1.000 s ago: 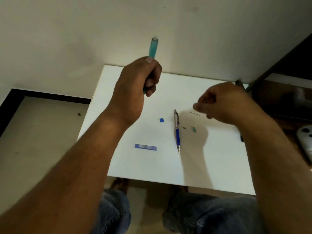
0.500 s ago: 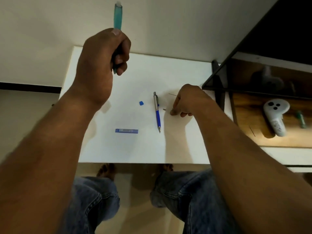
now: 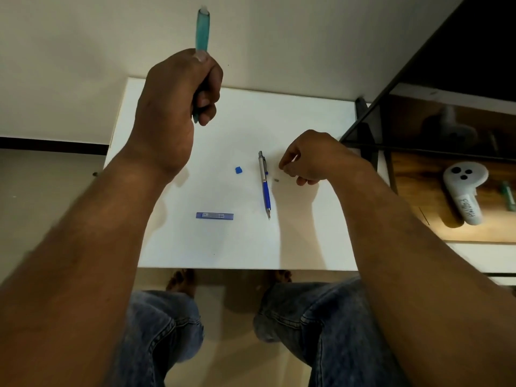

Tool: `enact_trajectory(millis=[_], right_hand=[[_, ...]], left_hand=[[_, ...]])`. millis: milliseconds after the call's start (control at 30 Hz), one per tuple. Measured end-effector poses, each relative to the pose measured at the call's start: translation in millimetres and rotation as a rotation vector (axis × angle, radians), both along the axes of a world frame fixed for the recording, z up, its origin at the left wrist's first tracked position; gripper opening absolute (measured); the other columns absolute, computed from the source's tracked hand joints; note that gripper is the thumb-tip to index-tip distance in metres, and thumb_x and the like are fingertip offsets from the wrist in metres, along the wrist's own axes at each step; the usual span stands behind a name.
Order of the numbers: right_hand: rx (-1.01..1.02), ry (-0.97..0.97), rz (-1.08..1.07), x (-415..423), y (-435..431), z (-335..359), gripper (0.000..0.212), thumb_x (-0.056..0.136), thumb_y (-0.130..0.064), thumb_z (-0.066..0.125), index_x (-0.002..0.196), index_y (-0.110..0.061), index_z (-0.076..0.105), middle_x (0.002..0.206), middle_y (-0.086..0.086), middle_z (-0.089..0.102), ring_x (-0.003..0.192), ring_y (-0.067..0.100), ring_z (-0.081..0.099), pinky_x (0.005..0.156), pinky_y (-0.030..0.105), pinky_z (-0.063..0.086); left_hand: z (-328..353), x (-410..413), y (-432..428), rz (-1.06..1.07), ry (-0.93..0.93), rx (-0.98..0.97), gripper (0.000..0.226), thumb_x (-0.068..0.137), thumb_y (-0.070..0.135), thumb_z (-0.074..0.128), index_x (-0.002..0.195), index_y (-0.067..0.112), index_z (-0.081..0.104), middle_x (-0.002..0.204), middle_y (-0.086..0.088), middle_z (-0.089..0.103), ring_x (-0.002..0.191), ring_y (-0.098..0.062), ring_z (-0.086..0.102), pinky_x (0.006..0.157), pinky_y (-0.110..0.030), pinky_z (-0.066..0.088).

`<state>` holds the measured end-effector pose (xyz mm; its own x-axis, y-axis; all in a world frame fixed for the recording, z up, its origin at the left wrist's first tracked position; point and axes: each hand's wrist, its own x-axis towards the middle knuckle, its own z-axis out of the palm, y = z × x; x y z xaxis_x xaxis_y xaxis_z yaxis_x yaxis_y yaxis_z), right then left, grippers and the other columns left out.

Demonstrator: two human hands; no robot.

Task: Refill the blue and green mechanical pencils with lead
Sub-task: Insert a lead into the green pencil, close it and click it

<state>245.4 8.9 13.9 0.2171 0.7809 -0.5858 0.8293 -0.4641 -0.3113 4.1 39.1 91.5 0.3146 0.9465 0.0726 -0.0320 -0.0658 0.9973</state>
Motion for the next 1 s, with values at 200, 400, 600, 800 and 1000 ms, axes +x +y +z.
enact_trajectory(millis=[200, 400, 600, 800, 1000], right_hand=[[-0.029, -0.012, 0.076, -10, -2, -1, 0.027, 0.081, -0.040, 0.096, 0.096, -0.021, 0.083, 0.074, 0.000, 0.081, 0.077, 0.017, 0.081, 0.082, 0.035, 0.068], [-0.089, -0.134, 0.122, -22, 4, -6, 0.022, 0.087, -0.028, 0.090, 0.103, -0.016, 0.083, 0.087, 0.005, 0.083, 0.088, 0.022, 0.081, 0.092, 0.042, 0.066], [0.072, -0.125, 0.063, -15, -1, 5, 0.014, 0.089, -0.031, 0.075, 0.093, -0.018, 0.079, 0.089, 0.003, 0.079, 0.086, 0.024, 0.077, 0.082, 0.041, 0.067], [0.824, 0.823, -0.298, -35, 1, 84, 0.016, 0.085, -0.041, 0.074, 0.089, -0.027, 0.078, 0.074, -0.009, 0.068, 0.060, 0.010, 0.056, 0.055, 0.022, 0.048], [0.975, 1.139, -0.245, -62, -16, 114, 0.010, 0.098, -0.024, 0.073, 0.096, -0.030, 0.080, 0.082, -0.013, 0.069, 0.069, 0.007, 0.056, 0.059, 0.025, 0.046]], left_hand=[[-1, 0, 2, 0.001, -0.022, -0.004, 0.032, 0.084, 0.048, 0.049, 0.073, 0.019, 0.057, 0.076, -0.006, 0.042, 0.066, -0.015, 0.037, 0.062, -0.031, 0.037], [-7, -2, 4, -0.014, -0.041, 0.032, 0.033, 0.092, 0.045, 0.049, 0.076, 0.017, 0.057, 0.072, -0.002, 0.042, 0.065, -0.015, 0.037, 0.060, -0.033, 0.035], [-13, -4, 1, -0.019, 0.016, 0.065, 0.038, 0.095, 0.046, 0.046, 0.078, 0.014, 0.054, 0.073, 0.006, 0.046, 0.069, -0.017, 0.037, 0.064, -0.039, 0.033], [-9, -3, -3, -0.049, 0.132, 0.124, 0.044, 0.098, 0.048, 0.039, 0.081, 0.010, 0.054, 0.070, 0.012, 0.047, 0.069, -0.016, 0.040, 0.067, -0.032, 0.036], [-5, 10, -15, -0.113, 0.247, 0.153, 0.038, 0.102, 0.054, 0.035, 0.079, 0.029, 0.051, 0.072, 0.009, 0.049, 0.069, -0.014, 0.044, 0.069, -0.030, 0.039]])
